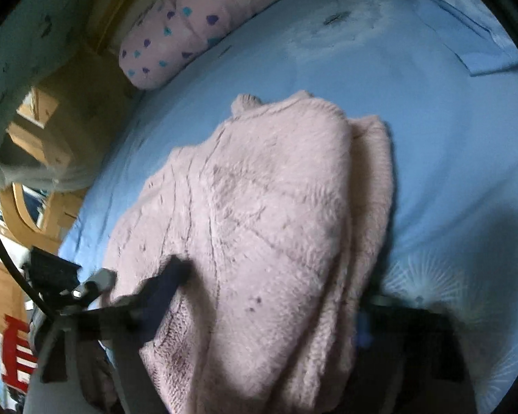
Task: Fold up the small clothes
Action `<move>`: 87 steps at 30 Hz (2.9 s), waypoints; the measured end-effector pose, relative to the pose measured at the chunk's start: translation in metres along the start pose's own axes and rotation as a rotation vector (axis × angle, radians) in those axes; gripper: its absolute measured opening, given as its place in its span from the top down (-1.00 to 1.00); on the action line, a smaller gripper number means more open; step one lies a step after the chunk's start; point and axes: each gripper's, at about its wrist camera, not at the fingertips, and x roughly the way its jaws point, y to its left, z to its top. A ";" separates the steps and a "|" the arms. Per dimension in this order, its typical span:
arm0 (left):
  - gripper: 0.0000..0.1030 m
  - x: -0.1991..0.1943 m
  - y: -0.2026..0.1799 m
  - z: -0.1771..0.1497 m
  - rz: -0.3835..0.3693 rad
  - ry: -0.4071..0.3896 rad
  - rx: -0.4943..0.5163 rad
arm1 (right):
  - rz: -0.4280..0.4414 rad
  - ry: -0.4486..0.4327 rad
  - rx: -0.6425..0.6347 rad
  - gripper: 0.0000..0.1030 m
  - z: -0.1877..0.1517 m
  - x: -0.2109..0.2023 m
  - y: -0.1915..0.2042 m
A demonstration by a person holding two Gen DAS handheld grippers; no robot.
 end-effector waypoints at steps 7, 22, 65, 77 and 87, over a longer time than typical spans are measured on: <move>0.64 -0.062 -0.003 0.001 -0.022 0.067 -0.027 | 0.082 0.065 -0.006 0.30 -0.009 -0.027 0.038; 0.25 -0.109 -0.018 -0.109 0.445 -0.015 0.515 | -0.058 0.031 0.209 -0.44 -0.014 -0.024 0.009; 1.00 -0.160 -0.079 -0.118 0.413 -0.151 0.570 | -0.299 -0.220 0.084 -0.36 -0.024 -0.097 0.030; 1.00 -0.061 -0.050 -0.085 0.549 -0.153 0.550 | -0.203 0.031 0.066 0.02 0.013 0.008 0.043; 0.27 -0.084 0.008 0.022 -0.012 -0.002 0.090 | -0.096 -0.105 0.385 -0.99 0.005 -0.066 -0.031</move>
